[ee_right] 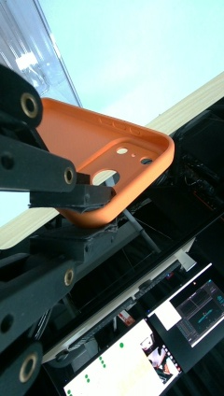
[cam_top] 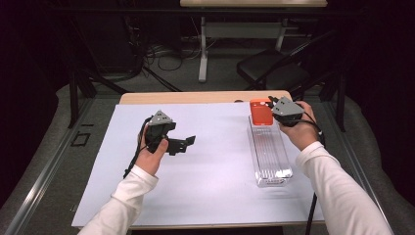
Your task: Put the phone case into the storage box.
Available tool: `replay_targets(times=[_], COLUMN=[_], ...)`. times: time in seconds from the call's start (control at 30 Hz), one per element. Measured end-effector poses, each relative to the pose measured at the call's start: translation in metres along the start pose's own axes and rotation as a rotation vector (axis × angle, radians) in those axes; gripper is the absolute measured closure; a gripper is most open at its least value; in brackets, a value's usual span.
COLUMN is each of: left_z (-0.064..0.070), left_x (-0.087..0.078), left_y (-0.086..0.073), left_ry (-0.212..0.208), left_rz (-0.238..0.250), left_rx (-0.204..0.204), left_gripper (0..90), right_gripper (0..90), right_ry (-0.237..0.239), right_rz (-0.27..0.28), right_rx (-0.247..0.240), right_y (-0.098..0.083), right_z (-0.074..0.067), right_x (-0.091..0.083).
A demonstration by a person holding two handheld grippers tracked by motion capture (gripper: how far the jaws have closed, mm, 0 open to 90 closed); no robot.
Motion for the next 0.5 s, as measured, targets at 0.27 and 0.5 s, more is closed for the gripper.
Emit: replay_targets(times=[0.27,0.5], left_z=[-0.0028,-0.0046], left_x=[-0.0018,-0.0045], left_y=[-0.0037,-0.0052], left_ry=[0.007,0.009], left_rz=[-0.001,-0.002], left_rx=[0.001,0.004], left_gripper=[10.8,10.8], right_gripper=[80.1,80.1], right_ry=[-0.006,-0.008], right_rz=[0.002,0.007], right_rx=[-0.008,-0.006], right_y=[-0.0066,-0.0097], right_z=[-0.0021,-0.0033], right_x=[0.0046,0.0076])
Point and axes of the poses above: each handheld gripper's, and its own axes: x roughly forward along the jaws, y roughly out of its top, z roughly to its right, the point moved 9 cm from there along x, roughly forward along the jaws, and after that the axes turned 9 degrees about x, right-handed, at the moved point
